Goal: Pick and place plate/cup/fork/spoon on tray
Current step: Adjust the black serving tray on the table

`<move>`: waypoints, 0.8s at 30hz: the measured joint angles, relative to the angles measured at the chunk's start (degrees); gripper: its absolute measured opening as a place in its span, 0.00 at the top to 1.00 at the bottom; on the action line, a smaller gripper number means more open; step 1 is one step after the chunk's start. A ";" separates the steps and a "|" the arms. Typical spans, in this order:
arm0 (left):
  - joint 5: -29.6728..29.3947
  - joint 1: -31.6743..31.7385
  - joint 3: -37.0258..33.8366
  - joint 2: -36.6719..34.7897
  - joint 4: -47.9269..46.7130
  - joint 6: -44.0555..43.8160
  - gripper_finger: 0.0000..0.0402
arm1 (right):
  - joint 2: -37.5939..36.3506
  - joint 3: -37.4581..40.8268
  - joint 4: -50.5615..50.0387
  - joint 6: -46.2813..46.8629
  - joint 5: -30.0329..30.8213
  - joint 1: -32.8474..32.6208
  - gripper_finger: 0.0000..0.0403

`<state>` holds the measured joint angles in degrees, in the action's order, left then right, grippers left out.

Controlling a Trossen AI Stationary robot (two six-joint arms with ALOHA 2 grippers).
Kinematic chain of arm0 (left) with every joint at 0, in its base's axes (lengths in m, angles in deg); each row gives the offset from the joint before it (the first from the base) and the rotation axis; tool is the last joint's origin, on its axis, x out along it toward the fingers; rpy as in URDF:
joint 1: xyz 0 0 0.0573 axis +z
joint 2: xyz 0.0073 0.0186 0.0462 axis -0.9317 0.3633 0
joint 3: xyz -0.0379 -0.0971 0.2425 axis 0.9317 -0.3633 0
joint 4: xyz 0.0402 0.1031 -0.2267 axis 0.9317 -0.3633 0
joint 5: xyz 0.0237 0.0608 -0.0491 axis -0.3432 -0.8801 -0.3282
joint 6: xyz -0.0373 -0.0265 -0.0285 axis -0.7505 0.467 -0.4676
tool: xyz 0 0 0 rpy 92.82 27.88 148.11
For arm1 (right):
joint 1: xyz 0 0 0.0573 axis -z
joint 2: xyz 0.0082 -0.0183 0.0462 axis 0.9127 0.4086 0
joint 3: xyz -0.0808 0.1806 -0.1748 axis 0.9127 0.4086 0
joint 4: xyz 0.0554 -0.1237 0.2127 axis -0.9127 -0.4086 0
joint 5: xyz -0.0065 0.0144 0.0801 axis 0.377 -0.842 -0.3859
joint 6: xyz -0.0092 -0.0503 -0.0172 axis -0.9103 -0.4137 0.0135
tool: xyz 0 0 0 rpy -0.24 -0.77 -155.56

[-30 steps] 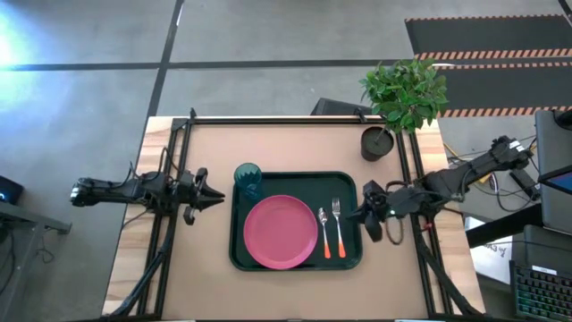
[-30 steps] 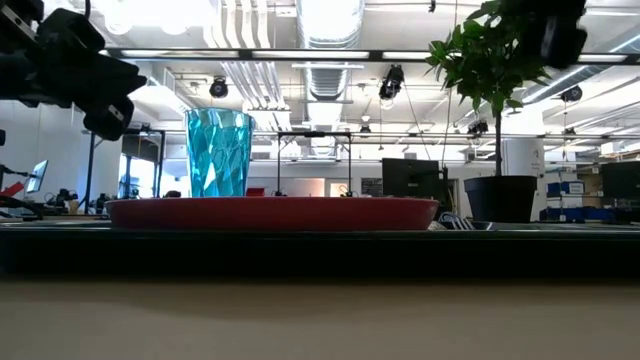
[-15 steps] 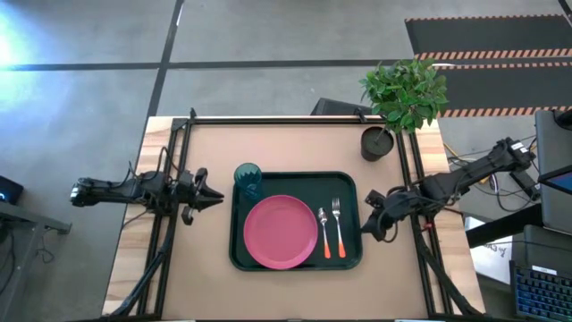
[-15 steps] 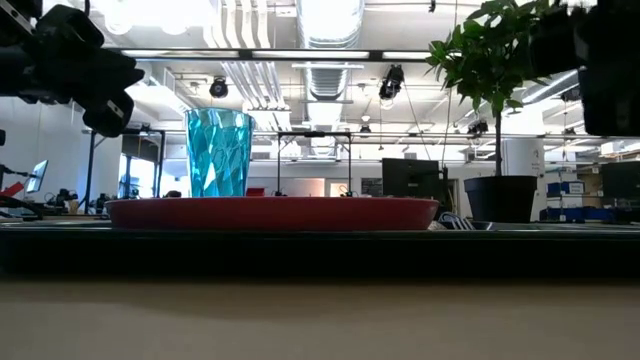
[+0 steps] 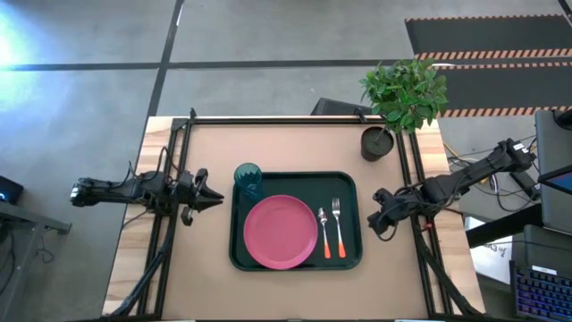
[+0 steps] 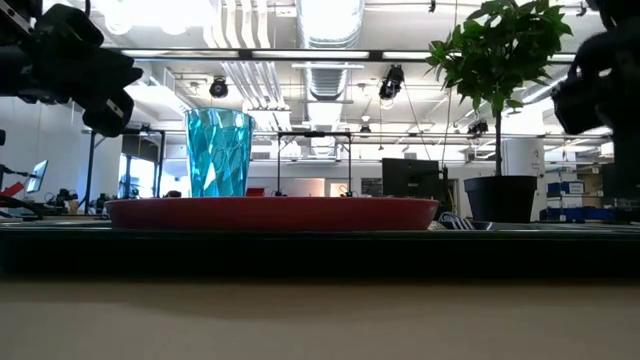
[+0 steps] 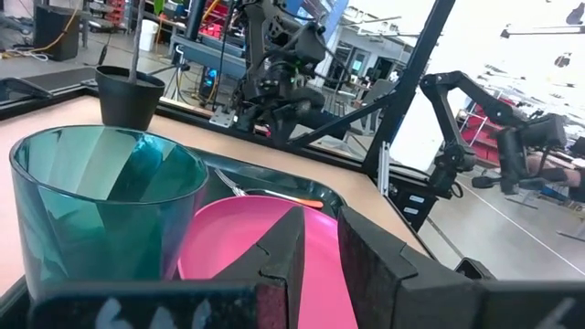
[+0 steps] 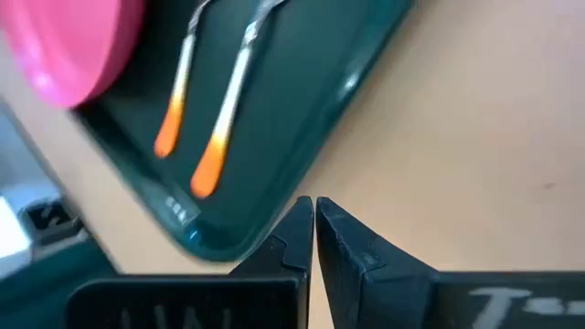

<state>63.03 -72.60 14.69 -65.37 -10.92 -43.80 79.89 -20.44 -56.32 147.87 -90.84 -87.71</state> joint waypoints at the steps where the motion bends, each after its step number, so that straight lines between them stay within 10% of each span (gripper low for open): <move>1: 0.00 0.00 -0.08 0.04 0.04 0.00 0.87 | -0.02 0.73 0.13 0.83 1.07 0.00 0.98; 24: 0.04 0.02 0.02 0.04 0.04 -0.18 0.87 | -0.46 19.35 31.28 7.14 5.56 0.09 0.98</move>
<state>63.07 -72.58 14.71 -65.33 -10.88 -43.97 79.43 -1.09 -25.04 155.02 -85.28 -87.62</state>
